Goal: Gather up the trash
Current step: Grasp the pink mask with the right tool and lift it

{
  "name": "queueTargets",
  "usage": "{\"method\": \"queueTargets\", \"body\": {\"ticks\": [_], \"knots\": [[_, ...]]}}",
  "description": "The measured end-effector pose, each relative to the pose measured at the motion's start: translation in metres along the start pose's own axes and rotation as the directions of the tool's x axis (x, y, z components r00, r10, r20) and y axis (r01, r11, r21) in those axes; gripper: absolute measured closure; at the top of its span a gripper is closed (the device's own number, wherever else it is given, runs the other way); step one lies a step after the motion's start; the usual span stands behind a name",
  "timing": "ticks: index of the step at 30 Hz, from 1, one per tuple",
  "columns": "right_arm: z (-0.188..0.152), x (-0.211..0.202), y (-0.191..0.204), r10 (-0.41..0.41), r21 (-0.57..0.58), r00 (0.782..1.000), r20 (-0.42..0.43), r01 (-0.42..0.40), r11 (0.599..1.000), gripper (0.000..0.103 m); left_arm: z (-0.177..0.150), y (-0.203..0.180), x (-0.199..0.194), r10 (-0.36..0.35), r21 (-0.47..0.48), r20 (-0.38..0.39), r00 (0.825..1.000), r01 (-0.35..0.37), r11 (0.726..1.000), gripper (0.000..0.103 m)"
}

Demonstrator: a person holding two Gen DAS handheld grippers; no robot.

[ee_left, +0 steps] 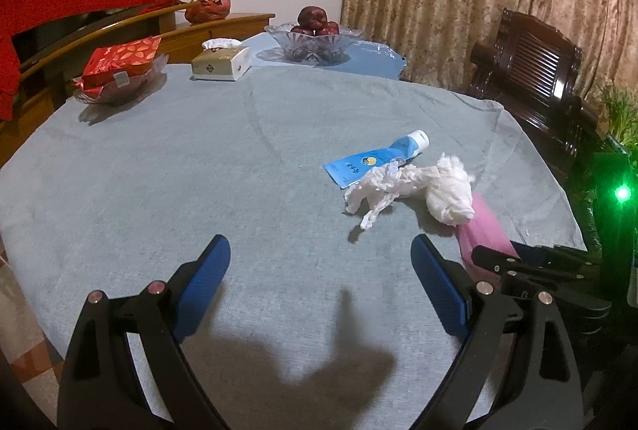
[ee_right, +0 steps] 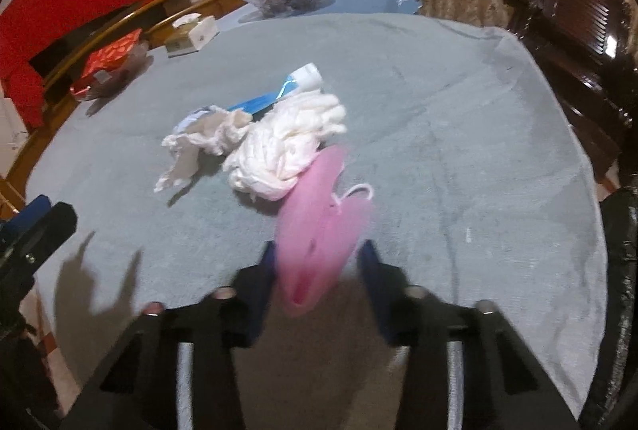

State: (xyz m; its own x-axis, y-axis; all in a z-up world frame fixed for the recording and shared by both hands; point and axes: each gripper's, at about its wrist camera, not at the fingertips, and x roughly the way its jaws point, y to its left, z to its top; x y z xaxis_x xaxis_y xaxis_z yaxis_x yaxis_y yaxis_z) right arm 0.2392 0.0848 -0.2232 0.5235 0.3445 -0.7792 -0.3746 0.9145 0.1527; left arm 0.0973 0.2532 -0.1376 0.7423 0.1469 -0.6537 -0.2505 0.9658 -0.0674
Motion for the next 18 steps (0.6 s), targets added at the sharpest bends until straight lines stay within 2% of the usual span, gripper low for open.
{"method": "queueTargets", "body": {"ticks": [1, 4, 18], "knots": [[0.000, -0.001, -0.002, 0.004, 0.003, 1.000, -0.002, -0.004, 1.000, 0.082, 0.000, -0.001, 0.000, -0.003, 0.001, -0.003, 1.000, 0.003, 1.000, 0.014], [0.000, -0.007, -0.013, 0.005, 0.022, 1.000, 0.010, -0.005, 1.000, 0.086, 0.001, -0.009, -0.001, -0.011, 0.010, -0.004, 1.000, 0.011, 1.000, 0.014], [0.008, -0.038, -0.078, -0.072, 0.112, 0.993, 0.090, 0.061, 0.992, 0.086, 0.009, -0.074, 0.018, -0.103, 0.066, -0.021, 0.994, 0.104, 0.992, 0.016]]}}
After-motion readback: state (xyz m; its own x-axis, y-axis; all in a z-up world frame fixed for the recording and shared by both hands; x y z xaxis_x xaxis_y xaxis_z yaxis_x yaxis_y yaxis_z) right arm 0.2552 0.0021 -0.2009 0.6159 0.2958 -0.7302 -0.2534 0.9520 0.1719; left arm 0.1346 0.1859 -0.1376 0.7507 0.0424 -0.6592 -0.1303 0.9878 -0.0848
